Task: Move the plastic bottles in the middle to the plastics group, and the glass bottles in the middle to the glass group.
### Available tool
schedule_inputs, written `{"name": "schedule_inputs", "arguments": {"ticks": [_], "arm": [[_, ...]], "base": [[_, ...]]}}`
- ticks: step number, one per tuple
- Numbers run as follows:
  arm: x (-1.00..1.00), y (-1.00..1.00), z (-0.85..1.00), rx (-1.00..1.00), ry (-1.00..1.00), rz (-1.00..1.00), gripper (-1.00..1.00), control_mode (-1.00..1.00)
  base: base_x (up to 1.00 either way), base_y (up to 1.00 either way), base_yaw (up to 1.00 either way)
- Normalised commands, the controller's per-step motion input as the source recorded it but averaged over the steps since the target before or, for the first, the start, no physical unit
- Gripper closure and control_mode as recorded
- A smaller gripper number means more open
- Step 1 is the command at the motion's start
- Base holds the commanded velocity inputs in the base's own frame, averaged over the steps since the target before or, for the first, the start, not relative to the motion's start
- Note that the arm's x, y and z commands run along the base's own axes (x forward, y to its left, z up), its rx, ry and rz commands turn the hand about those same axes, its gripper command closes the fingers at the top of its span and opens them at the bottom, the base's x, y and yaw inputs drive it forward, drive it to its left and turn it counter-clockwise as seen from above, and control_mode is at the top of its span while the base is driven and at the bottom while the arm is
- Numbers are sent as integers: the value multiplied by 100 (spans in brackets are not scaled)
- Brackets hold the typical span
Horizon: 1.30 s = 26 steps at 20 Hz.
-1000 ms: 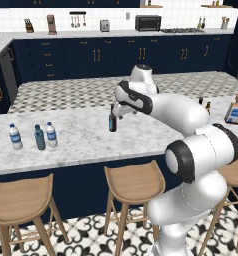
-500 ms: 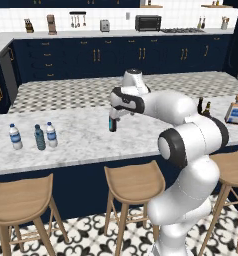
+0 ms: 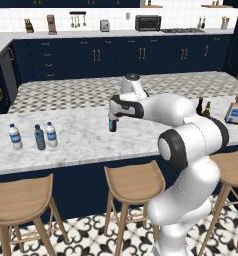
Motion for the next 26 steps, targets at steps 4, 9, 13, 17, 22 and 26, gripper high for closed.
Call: {"name": "schedule_inputs", "arguments": {"ticks": [4, 9, 13, 17, 22, 26], "arm": [[17, 0, 0, 0, 1, -2, -100, -100], [46, 0, 0, 0, 1, 0, -100, -100], [46, 0, 0, 0, 0, 0, -100, -100], [25, 0, 0, 0, 0, 0, -100, -100], [18, 0, -2, 0, 0, 0, -100, -100], [4, 0, -16, 0, 0, 0, -100, -100]], "base": [[0, 0, 0], [0, 0, 0], [0, 0, 0], [0, 0, 0], [0, 0, 0], [0, 0, 0]]}}
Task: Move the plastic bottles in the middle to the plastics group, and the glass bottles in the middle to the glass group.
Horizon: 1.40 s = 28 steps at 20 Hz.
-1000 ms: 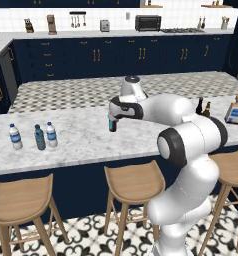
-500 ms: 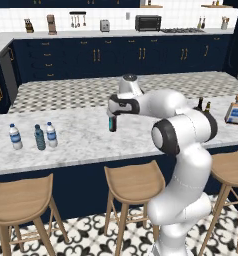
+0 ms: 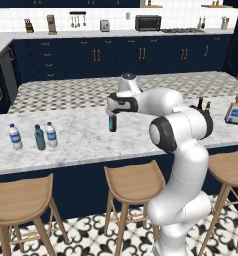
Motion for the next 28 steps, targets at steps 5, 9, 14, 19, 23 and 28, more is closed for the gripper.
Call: {"name": "schedule_inputs", "arguments": {"ticks": [5, 9, 14, 19, 23, 28], "arm": [[7, 0, -25, 0, 0, 0, -100, -100], [5, 0, -17, 2, 0, 0, -100, -100], [0, 0, -1, 11, 0, 0, -100, -100], [6, 0, -1, 4, 0, 0, -100, -100], [33, 0, -11, 0, 0, 0, -100, -100], [26, 4, -8, 0, 0, 0, -100, -100]], "base": [[0, 0, 0], [0, 0, 0], [0, 0, 0], [0, 0, 0], [0, 0, 0], [0, 0, 0]]}}
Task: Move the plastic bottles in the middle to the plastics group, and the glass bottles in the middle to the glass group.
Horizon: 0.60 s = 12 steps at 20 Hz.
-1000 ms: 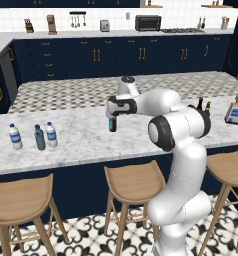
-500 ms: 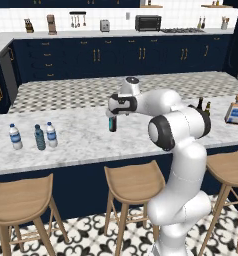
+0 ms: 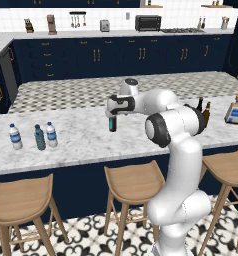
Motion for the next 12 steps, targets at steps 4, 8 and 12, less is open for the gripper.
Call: {"name": "schedule_inputs", "arguments": {"ticks": [4, 8, 12], "arm": [[16, 23, -11, 0, 0, 0, -100, -100], [19, 24, -13, 0, -1, 0, -100, -100], [18, 5, -17, 0, 0, 0, -100, -100]], "base": [[0, 0, 0], [0, 0, 0], [0, 0, 0]]}}
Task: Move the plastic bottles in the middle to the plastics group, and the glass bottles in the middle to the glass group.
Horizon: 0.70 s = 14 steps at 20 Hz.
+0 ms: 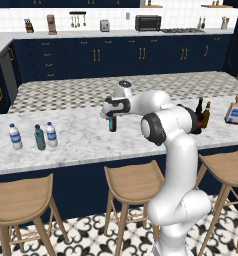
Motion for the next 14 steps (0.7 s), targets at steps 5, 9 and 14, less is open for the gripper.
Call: {"name": "schedule_inputs", "arguments": {"ticks": [5, 9, 14], "arm": [[16, 0, -6, 0, 0, 0, -100, -100], [0, -4, 0, 0, 0, 0, -100, -100], [2, -1, 0, 0, 0, 0, -100, -100]], "base": [[0, 0, 0], [0, 0, 0], [0, 0, 0]]}}
